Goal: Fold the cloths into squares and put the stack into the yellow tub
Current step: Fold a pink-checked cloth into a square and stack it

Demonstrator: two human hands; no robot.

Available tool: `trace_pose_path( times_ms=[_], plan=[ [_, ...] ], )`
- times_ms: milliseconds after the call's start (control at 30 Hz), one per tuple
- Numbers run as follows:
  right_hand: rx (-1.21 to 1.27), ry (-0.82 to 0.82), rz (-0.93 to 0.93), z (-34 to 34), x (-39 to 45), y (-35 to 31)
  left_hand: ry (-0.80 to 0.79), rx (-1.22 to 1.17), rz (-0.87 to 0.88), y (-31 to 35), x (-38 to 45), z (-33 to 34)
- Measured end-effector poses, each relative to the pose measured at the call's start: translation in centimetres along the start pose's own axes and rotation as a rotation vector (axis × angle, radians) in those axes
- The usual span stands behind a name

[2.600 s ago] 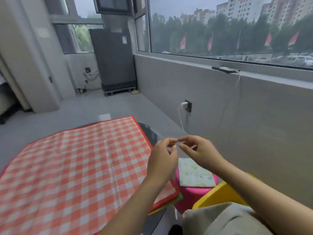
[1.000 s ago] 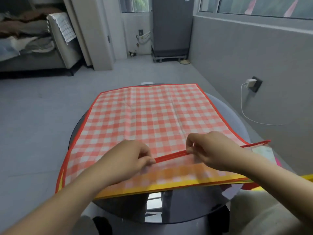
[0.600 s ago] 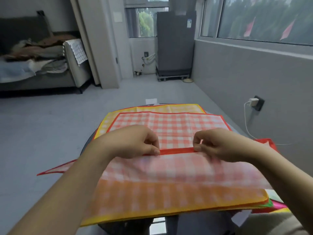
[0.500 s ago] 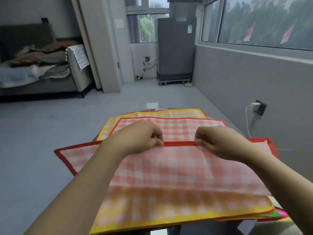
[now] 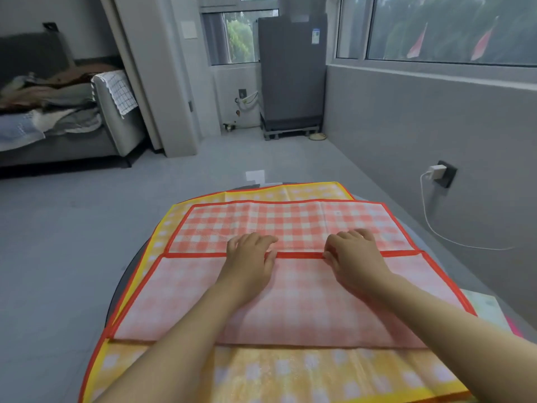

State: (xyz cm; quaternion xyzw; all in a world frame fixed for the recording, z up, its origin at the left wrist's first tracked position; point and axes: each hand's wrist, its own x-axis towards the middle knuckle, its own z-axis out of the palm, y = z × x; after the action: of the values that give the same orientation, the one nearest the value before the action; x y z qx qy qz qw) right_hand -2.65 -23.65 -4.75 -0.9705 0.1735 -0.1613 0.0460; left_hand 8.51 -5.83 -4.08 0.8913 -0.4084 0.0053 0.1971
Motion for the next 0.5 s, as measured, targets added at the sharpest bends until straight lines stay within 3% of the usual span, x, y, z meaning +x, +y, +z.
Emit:
trace_pose_path(
  times_ms=[267,500],
  plan=[
    [0.004,-0.012,0.045,1.2,0.1,0.1,-0.087,0.150,0.024,2.3,-2.1,1.8],
    [-0.011,-0.006,0.009,1.1,-0.7,-0.3,-0.255,0.158,-0.007,2.1,-5.2,2.4]
  ],
)
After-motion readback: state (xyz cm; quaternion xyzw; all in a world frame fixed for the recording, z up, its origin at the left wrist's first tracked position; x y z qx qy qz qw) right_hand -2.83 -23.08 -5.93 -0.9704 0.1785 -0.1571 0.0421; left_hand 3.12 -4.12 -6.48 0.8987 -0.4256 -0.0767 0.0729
